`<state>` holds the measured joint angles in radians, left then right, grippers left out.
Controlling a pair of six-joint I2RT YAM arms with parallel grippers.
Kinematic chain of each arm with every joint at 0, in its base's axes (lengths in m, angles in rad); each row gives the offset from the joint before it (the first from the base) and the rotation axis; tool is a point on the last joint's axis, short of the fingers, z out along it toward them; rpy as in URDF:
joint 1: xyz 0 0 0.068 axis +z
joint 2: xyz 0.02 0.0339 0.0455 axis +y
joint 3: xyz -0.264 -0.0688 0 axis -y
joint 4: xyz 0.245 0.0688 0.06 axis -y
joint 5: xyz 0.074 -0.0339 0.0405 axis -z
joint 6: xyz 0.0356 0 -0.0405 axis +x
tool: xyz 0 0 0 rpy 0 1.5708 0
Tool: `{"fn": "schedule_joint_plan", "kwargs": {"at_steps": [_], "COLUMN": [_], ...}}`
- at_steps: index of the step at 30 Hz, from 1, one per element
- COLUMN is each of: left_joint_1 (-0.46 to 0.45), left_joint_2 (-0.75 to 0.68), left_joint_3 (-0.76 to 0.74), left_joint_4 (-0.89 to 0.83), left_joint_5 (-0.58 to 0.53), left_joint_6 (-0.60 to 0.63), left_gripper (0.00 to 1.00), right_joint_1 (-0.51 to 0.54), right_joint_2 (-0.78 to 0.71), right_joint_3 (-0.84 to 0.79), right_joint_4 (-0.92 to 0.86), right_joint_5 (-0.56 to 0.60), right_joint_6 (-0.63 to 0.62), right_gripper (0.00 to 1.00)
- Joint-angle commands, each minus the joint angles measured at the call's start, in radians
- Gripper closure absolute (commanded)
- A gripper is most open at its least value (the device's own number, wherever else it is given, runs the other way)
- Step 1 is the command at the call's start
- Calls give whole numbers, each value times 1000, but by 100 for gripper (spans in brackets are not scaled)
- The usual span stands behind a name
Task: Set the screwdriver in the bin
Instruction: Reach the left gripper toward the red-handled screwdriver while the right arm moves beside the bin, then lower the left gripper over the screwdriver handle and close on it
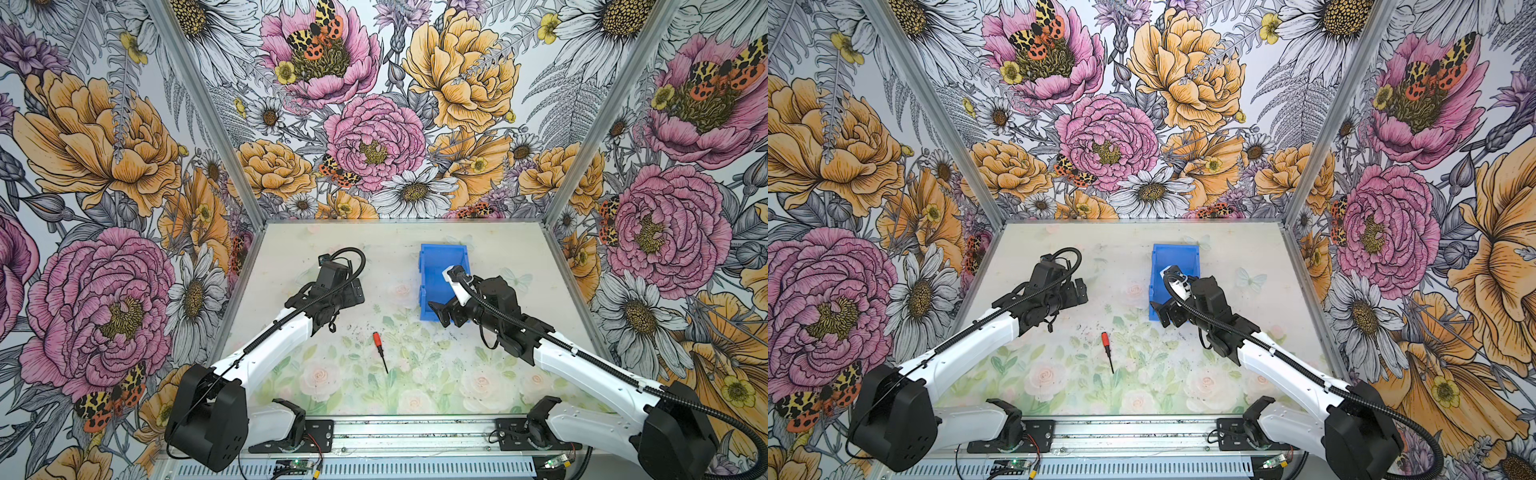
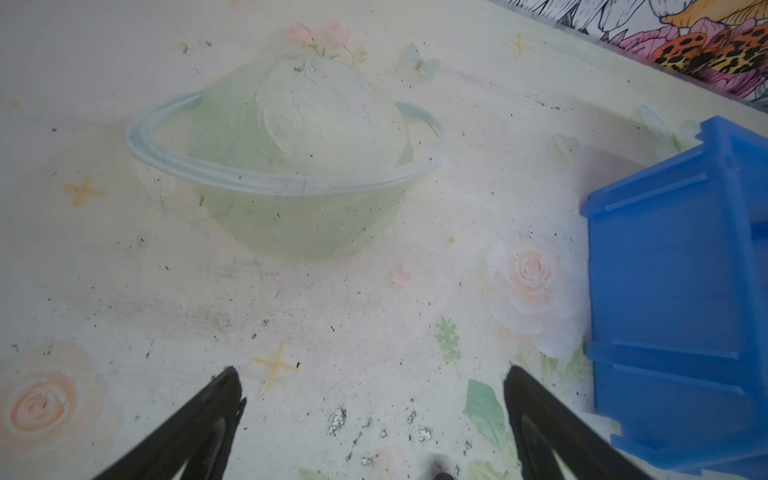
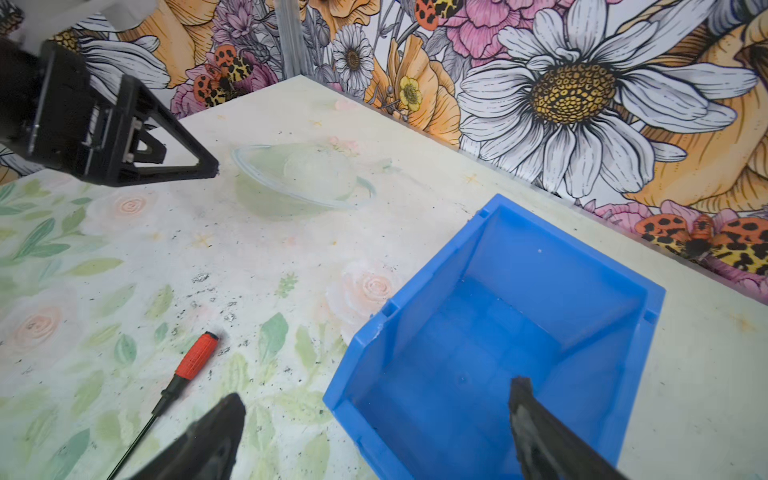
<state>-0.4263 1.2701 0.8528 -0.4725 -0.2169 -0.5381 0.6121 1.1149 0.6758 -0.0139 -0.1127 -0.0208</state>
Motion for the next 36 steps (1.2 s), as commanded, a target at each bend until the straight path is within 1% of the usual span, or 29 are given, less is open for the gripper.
{"fn": "schedule_joint_plan", "kwargs": {"at_steps": [1,7,11,14,15,18,24,30,33,36], "left_joint_1": [-30,-80,-152,-201,-223,-280,-352,-366,-365,-364], "left_joint_2": [18,47,71,92,100,141,225,358,400,423], "left_joint_3": [19,23,43,46,44,46,69,151,186,214], "left_joint_4": [-79,-153,-180,-192,-190,-192,-189,-191,-193,-242], "left_joint_5": [37,29,16,15,-18,-39,-78,-50,-33,-38], "left_joint_6": [-98,-182,-239,-303,-323,-358,-436,-416,-396,-394], "left_gripper": [1,1,1,1,1,2,4,7,8,10], "right_joint_1": [16,36,41,43,43,43,43,40,40,40], "right_joint_2": [-17,-41,-85,-128,-145,-191,-258,-287,-288,-268], "right_joint_3": [31,-6,-37,-54,-61,-97,-143,-163,-166,-165], "right_joint_4": [-10,-5,-1,-16,-20,-18,-42,-52,-53,-32], "right_joint_5": [-79,-106,-142,-144,-135,-123,-143,-137,-143,-136], "right_joint_6": [-18,-8,-12,-13,-2,25,36,11,8,15], "right_gripper": [0,1,1,0,0,1,0,0,1,1]}}
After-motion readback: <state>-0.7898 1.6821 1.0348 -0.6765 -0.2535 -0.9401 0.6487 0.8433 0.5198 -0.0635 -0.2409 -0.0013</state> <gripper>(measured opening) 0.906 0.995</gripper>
